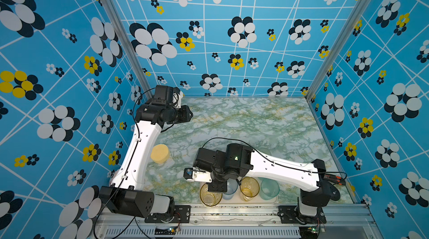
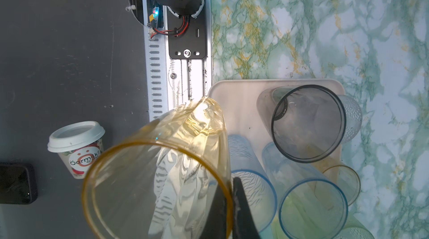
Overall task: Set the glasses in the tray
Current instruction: 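Lower the yellow cup onto the tray corner nearest the robot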
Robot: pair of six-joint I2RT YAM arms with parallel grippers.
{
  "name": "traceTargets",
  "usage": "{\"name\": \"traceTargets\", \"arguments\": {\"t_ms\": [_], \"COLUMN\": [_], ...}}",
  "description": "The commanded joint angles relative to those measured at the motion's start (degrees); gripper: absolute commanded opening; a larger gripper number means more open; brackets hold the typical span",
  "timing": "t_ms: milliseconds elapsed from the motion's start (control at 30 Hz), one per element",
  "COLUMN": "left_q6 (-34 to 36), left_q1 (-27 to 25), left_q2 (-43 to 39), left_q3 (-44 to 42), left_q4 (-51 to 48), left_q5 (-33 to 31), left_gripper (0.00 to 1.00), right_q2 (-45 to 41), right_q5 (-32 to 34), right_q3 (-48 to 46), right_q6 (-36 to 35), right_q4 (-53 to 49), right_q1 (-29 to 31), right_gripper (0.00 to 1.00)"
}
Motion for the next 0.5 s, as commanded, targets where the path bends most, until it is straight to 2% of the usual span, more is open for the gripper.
{"name": "traceTargets", "arguments": {"t_ms": [0, 467], "left_q6": [1.08, 2.63], "left_q1": [0.30, 0.39], "left_q2": [-0.23, 1.44], "left_q3": [-0.11, -0.20], "left_q4": [-1.39, -2.35], "left_q5": [-0.28, -0.61], "left_gripper": [0.42, 0.42], "right_q2": [0.74, 6.73], "right_q5": [1.60, 6.45], "right_q3": [-0.51, -1.34], "right_q6": [-1.65, -3.24], "right_q4": [2.78, 5.18], "right_q1": [0.32, 0.32], "right_gripper": [0.00, 0.00]}}
